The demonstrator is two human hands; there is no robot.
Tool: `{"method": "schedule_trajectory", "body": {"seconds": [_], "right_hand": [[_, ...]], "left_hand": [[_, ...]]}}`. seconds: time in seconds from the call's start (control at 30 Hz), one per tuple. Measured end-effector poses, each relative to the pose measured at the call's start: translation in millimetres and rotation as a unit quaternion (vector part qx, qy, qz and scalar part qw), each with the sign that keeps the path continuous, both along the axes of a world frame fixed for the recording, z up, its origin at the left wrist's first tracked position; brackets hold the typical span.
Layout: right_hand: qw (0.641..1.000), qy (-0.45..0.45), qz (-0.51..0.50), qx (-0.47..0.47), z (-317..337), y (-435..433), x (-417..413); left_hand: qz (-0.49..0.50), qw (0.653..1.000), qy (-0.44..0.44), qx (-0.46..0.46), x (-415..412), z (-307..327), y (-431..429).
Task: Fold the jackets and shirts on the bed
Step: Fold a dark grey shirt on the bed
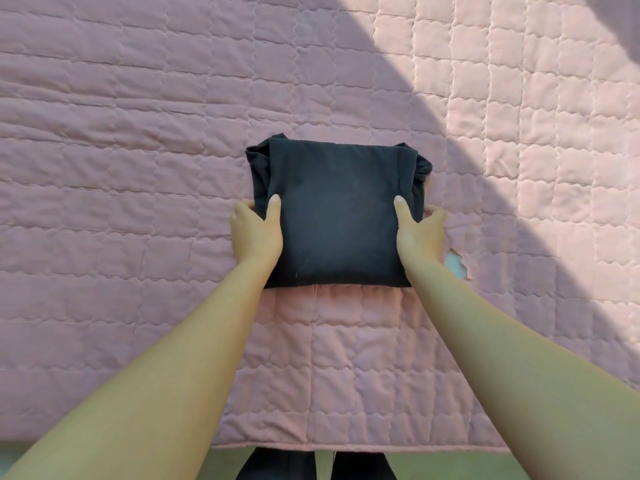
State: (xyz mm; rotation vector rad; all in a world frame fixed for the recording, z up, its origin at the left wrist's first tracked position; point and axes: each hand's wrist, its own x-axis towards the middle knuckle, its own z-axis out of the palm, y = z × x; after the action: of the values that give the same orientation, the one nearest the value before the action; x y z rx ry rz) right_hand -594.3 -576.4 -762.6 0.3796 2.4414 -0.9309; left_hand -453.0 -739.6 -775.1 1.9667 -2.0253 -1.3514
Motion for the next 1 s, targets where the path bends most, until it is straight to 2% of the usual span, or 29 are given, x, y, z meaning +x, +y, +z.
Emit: {"method": "schedule_trajectory", "body": {"seconds": [0.1, 0.23, 0.4, 0.47, 0.73, 0.87, 1.0], "right_hand": [[0.997, -0.014, 0.075, -0.014, 0.3, 2.2, 3.6], [0.981, 0.047, 0.188, 0.001, 10.6, 3.4, 8.7], [0.967, 0.101, 0.234, -0.025, 35.5, 4.4, 36.6], [0.968, 0.105, 0.223, -0.052, 40.9, 7.3, 47.3], [0.927, 0.091, 0.339, -0.128, 74.2, -16.2, 148.3], [0.882, 0.087, 0.436, -0.155, 91.2, -40.2, 214.5], [0.847, 0.062, 0.502, -0.162, 102.3, -59.3, 277.5]], "left_hand": [[-0.057, 0.998, -0.013, 0.018, 2.3, 1.3, -0.2], [-0.095, 0.994, -0.011, -0.044, 1.9, 16.5, 3.5], [-0.057, 0.993, -0.002, -0.102, 42.0, 45.9, 22.0], [-0.057, 0.992, 0.004, -0.111, 56.5, 50.4, 31.9], [0.093, 0.983, -0.012, -0.156, 189.9, 86.1, 61.4], [0.189, 0.966, 0.004, -0.174, 273.9, 104.2, 79.9], [0.275, 0.942, -0.020, -0.189, 341.9, 116.1, 96.6]]}}
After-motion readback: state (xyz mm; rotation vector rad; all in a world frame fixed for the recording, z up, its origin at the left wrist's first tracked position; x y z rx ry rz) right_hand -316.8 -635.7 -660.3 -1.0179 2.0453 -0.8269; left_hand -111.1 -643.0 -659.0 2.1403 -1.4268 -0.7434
